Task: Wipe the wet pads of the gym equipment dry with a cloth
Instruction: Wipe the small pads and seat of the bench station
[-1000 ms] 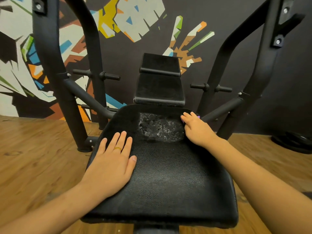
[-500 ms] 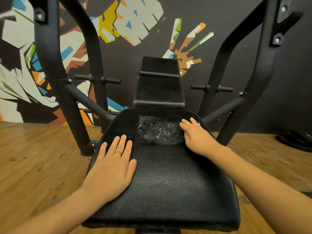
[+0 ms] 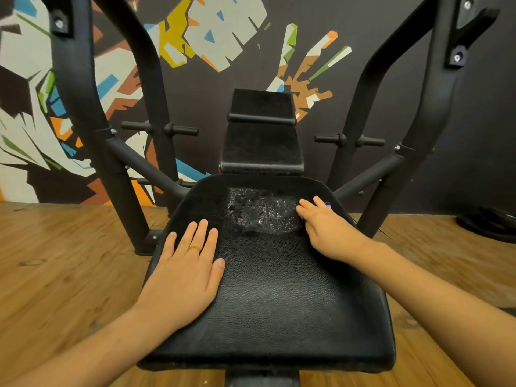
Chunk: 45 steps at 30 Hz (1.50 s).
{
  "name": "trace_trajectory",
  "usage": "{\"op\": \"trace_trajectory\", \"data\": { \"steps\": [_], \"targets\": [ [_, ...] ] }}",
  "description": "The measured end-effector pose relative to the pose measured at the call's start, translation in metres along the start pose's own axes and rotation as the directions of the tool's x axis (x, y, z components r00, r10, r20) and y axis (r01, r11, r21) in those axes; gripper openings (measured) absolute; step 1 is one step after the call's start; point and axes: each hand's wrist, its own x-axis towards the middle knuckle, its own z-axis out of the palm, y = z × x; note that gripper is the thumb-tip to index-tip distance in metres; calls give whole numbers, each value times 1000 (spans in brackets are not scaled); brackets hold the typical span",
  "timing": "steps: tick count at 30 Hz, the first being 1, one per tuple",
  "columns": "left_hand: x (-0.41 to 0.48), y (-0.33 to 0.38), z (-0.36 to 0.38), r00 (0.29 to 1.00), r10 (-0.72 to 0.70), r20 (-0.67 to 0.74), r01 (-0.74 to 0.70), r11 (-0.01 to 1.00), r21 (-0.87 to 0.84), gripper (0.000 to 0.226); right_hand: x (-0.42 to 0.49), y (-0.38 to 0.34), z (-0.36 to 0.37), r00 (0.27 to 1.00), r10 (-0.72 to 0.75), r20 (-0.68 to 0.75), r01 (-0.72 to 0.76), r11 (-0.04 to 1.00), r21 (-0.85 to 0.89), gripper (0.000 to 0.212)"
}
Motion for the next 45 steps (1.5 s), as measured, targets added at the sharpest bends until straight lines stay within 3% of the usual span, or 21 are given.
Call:
{"op": "trace_trajectory", "data": {
  "steps": [6, 13, 23, 26, 31, 34, 37, 45],
  "targets": [
    [0, 3, -4, 1000, -5, -4, 5, 999, -37, 78, 11, 0, 6, 993, 7, -117, -11, 999, -37, 18],
    [0, 2, -3, 1000, -7, -3, 7, 999, -35, 76, -51, -18, 14, 997, -46, -55, 42, 998, -56, 50],
    [0, 1, 0, 1000, -8, -5, 8, 1000, 1, 71, -6, -12, 11, 997, 15, -80, -17, 999, -28, 28],
    [0, 0, 0, 1000, -7, 1, 7, 1000, 7, 70, -18, -18, 17, 993, 4, -114, -17, 993, -113, 37],
    [2, 4, -2, 1000, -16, 23, 16, 1000, -4, 77, -50, -38, 19, 996, -69, -57, 61, 988, -142, 45],
    [3, 7, -4, 999, -35, 29, 35, 999, 12, 77, -33, -59, 23, 983, -172, -62, 162, 977, -141, 39],
    [2, 7, -6, 998, -38, 46, 38, 999, 6, 79, -11, -91, 31, 962, -271, -26, 266, 955, -131, 51],
    [1, 6, -12, 998, -21, 67, 23, 999, -29, 85, -33, -61, 26, 956, -288, -53, 283, 956, -78, 49]
  ]
}}
